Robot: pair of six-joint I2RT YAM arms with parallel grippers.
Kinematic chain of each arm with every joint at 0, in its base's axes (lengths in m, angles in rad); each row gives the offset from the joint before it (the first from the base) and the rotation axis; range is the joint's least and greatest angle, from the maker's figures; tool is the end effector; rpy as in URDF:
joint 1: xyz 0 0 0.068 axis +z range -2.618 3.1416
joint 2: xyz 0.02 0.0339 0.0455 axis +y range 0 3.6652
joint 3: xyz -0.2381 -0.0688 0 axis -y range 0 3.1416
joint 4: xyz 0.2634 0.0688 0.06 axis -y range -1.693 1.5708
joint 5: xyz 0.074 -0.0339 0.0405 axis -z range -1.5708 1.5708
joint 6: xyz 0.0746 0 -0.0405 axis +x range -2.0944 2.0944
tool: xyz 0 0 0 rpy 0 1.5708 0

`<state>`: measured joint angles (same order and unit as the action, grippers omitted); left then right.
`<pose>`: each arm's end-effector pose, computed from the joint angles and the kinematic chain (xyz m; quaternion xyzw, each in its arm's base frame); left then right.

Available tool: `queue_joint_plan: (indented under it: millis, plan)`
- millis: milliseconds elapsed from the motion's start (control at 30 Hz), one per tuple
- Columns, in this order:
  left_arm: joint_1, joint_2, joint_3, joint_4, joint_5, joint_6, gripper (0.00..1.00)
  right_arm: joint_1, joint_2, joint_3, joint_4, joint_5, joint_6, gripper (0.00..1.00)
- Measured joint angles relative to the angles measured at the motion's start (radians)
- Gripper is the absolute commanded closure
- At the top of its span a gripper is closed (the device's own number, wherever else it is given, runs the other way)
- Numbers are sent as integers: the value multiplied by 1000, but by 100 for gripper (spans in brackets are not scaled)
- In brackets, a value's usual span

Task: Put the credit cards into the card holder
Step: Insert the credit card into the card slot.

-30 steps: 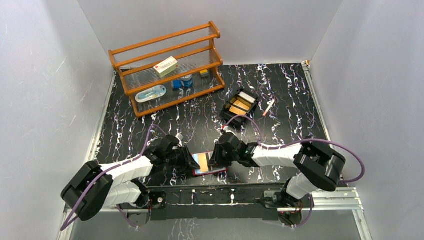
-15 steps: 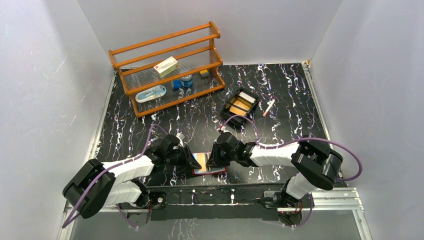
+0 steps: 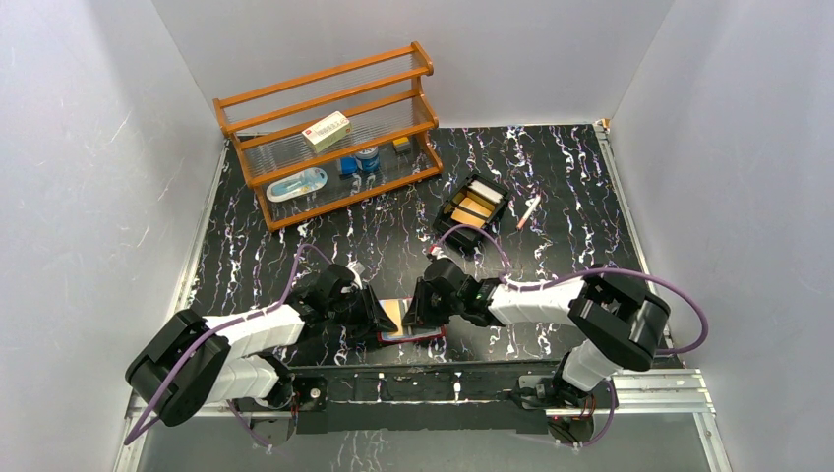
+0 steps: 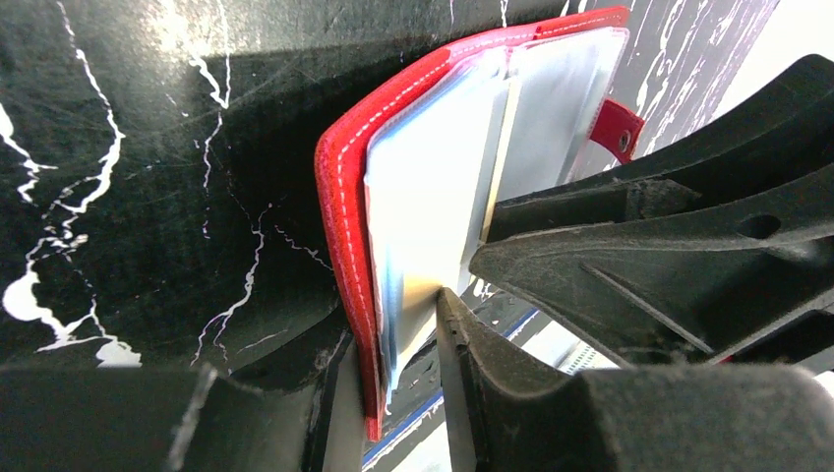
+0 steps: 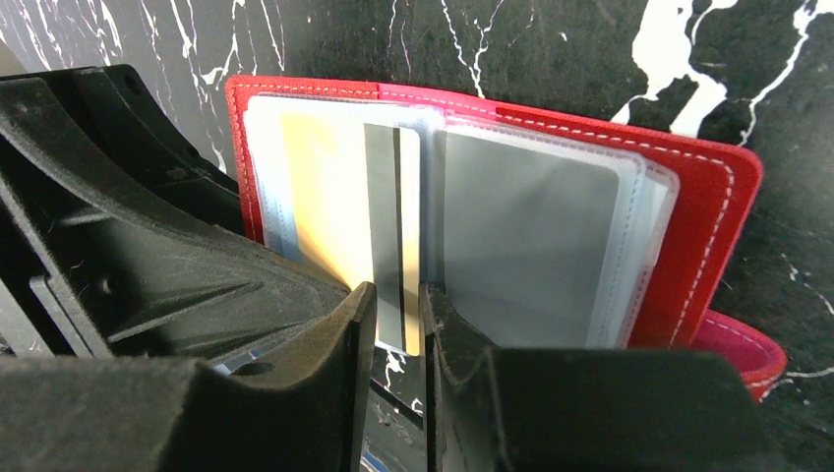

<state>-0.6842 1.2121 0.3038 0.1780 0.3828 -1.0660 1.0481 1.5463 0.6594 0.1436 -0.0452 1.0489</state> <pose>0.1780 -0.1811 0.0701 -0.0939 0.8948 -0.4188 0.1234 0.1650 0.2932 0.0848 -0.0087 0.9154 0.3587 0.1826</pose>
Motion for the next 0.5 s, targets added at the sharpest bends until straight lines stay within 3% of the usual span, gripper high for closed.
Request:
queue_joint_plan:
  millis: [267, 500]
  plan:
    - [0, -21, 54, -131, -61, 39, 71, -27, -102, 2, -85, 2, -1, 69]
    - [0, -69, 105, -281, -154, 70, 59, -30, -89, 17, -140, 27, -2, 69]
